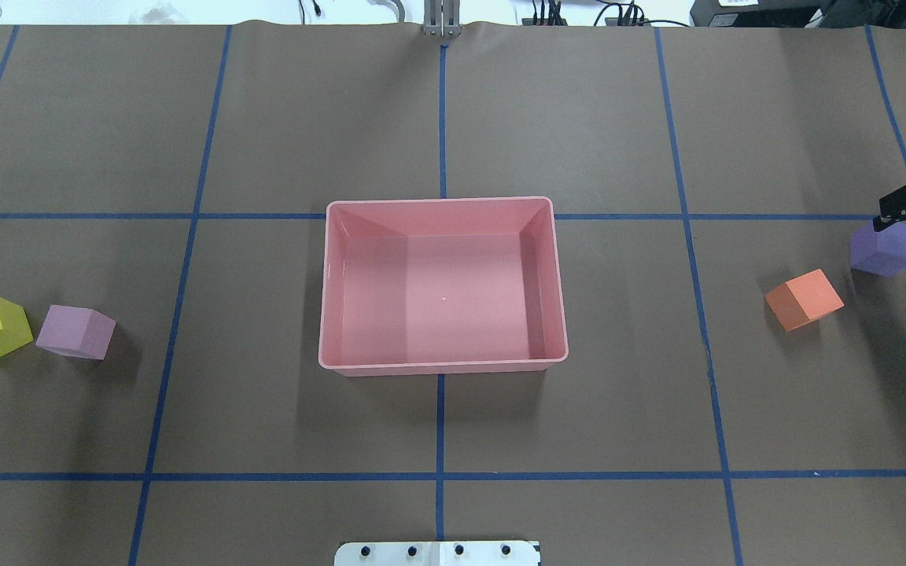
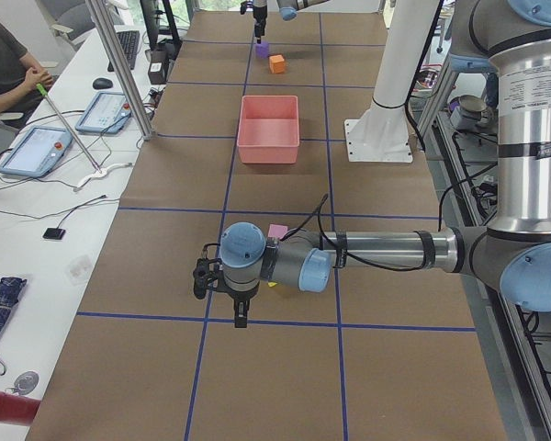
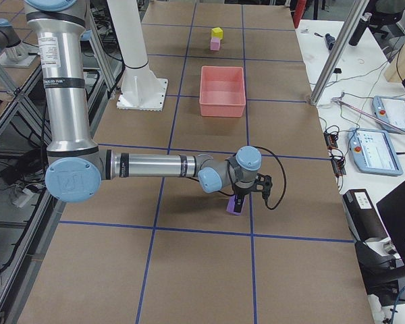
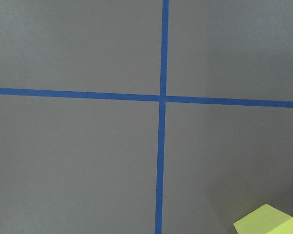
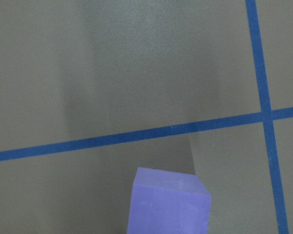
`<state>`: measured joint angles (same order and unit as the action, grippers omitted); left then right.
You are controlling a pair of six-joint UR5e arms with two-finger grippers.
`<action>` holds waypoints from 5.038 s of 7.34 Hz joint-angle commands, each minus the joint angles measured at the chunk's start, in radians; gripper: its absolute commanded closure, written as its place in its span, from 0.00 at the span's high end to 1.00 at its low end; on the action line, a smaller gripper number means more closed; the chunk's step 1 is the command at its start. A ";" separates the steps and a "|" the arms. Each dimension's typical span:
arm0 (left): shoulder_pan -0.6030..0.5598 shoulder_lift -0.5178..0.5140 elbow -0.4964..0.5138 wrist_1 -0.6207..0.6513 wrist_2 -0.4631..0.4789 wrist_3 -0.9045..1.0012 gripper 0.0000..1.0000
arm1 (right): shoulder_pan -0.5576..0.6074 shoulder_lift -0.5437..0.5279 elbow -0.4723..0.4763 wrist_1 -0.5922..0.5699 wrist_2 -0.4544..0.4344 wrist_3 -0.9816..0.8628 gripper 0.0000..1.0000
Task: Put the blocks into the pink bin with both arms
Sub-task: 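Lower the right gripper onto the purple cube and close it, then carry the purple cube with the right gripper into the pink bin and release, then grasp the yellow cube with the left gripper while the right gripper withdraws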
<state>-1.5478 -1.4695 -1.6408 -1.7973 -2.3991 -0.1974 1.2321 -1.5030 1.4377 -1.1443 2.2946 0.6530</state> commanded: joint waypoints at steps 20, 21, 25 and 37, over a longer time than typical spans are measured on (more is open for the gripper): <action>0.017 -0.006 -0.037 -0.076 -0.006 -0.014 1.00 | -0.592 0.539 0.452 -0.374 -0.269 1.049 0.00; 0.041 -0.024 -0.037 -0.076 -0.006 -0.043 1.00 | -0.653 0.562 0.422 -0.371 -0.326 1.080 0.00; 0.243 -0.070 -0.083 -0.189 0.012 -0.258 0.99 | -0.715 0.572 0.325 -0.362 -0.400 1.070 0.44; 0.459 0.002 -0.013 -0.166 0.035 -0.821 1.00 | -0.527 0.402 0.426 -0.339 -0.400 0.955 1.00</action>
<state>-1.1051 -1.4638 -1.6572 -1.9619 -2.3643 -1.0083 0.6785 -1.0974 1.8513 -1.4810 1.8858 1.6109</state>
